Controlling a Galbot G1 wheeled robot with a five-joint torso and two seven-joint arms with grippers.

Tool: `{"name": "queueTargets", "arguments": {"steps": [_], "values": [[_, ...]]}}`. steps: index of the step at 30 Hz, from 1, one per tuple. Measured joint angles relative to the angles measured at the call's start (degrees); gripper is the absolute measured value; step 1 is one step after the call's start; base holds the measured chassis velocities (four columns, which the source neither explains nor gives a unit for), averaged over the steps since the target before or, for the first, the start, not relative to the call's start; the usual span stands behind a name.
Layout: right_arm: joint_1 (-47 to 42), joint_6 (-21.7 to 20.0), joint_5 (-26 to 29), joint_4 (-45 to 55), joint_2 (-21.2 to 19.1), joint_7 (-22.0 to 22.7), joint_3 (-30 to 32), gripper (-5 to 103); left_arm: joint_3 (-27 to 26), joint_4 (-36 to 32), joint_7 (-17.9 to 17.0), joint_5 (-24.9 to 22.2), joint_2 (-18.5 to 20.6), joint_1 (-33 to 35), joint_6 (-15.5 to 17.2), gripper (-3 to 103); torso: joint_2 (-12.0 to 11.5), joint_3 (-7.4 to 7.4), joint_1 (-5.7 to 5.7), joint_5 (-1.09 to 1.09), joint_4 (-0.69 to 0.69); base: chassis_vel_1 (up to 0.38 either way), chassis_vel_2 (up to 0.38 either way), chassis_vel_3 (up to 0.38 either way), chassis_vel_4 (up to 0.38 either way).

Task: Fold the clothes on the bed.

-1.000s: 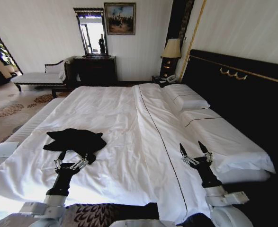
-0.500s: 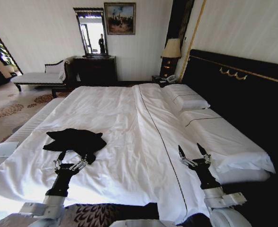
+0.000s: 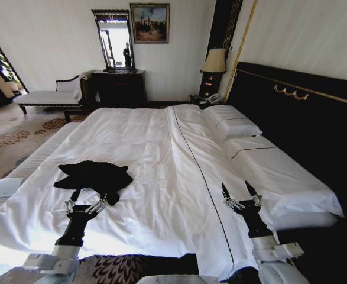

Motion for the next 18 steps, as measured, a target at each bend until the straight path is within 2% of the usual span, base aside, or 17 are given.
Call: {"name": "queueTargets", "arguments": {"steps": [9, 18], "values": [[0.09, 0.15, 0.35, -0.08, 0.15, 0.13, -0.19, 100, 0.1, 0.91, -0.07, 0.36, -0.63, 0.2, -0.76, 100, 0.0, 0.0, 0.0, 0.01, 0.0, 0.011, 0.021, -0.014, -0.026], [0.13, 0.27, 0.41, -0.12, 0.21, 0.11, -0.14, 100, 0.15, 1.32, -0.21, 0.41, -0.85, 0.1, -0.89, 100, 0.0, 0.0, 0.0, 0.0, 0.0, 0.066, 0.138, -0.063, -0.127]]}}
